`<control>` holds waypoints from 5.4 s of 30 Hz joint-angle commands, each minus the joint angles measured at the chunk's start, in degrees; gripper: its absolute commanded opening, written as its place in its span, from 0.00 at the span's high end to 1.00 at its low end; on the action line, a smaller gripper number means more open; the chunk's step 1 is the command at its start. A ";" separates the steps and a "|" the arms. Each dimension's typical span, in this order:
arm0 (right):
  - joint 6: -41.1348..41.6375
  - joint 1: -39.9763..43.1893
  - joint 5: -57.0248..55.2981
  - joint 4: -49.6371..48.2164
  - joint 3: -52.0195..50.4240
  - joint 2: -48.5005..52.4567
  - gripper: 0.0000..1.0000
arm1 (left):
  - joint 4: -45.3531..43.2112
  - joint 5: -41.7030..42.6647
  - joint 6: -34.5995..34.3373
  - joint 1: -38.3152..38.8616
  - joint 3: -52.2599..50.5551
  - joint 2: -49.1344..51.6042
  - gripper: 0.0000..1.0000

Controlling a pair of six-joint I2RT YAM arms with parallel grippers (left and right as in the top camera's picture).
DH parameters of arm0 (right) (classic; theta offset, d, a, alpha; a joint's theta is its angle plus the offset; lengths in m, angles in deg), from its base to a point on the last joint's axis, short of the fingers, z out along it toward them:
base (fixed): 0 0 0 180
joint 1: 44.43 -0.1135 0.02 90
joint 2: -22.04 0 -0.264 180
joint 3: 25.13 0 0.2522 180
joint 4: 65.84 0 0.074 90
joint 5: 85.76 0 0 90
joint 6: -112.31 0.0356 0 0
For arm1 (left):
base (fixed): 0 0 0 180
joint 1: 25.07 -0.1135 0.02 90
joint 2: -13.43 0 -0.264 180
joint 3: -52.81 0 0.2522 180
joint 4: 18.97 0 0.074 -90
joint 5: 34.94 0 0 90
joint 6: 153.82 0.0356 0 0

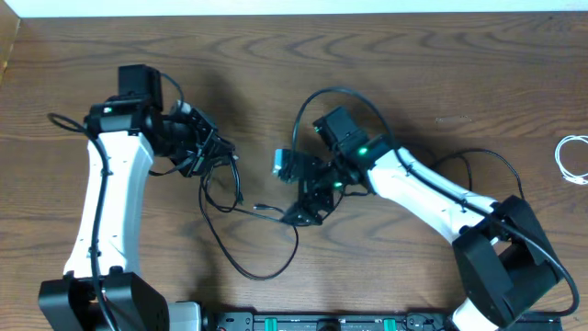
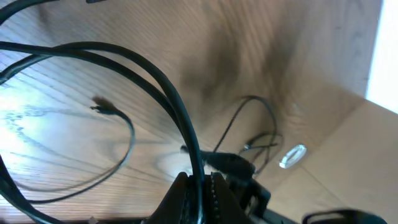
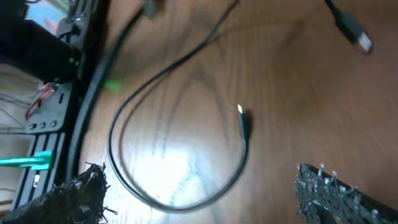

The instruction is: Untangle cables

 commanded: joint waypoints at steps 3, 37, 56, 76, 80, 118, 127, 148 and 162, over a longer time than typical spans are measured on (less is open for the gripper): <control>-0.98 -2.16 1.49 -0.83 -0.13 -0.68 0.05 | -1.16 -6.08 -1.68 2.86 -0.02 -0.42 0.92; 9.38 -6.49 4.68 -8.63 -0.13 -0.68 0.01 | -1.66 -9.66 -7.15 3.72 -0.02 -0.39 0.93; 11.17 -9.27 -30.67 -4.72 -0.13 -0.70 0.99 | -2.60 -5.16 -3.50 3.69 -0.02 -0.39 0.92; 26.80 12.90 -39.69 0.07 -0.13 -0.70 0.99 | -2.12 -12.52 -3.52 3.63 -0.02 -0.39 0.92; 30.01 17.90 -39.69 1.36 -0.13 -0.70 0.99 | -1.92 -16.06 -3.52 3.52 -0.02 -0.39 0.92; 39.41 27.82 -54.51 6.84 -0.13 -0.70 0.99 | 0.31 -34.18 -3.58 -1.99 -0.02 -0.39 0.92; 40.70 27.87 -58.80 7.39 -0.13 -0.68 0.99 | 0.31 -39.95 -3.98 -1.99 -0.02 -0.39 0.92; 40.70 27.76 -58.53 7.28 -0.13 -0.68 0.99 | 0.44 -44.65 -4.00 -1.99 -0.02 1.86 0.49; 40.63 27.76 -49.05 5.75 -0.13 -0.68 0.99 | -0.66 -34.47 3.19 -1.95 -0.02 4.94 0.41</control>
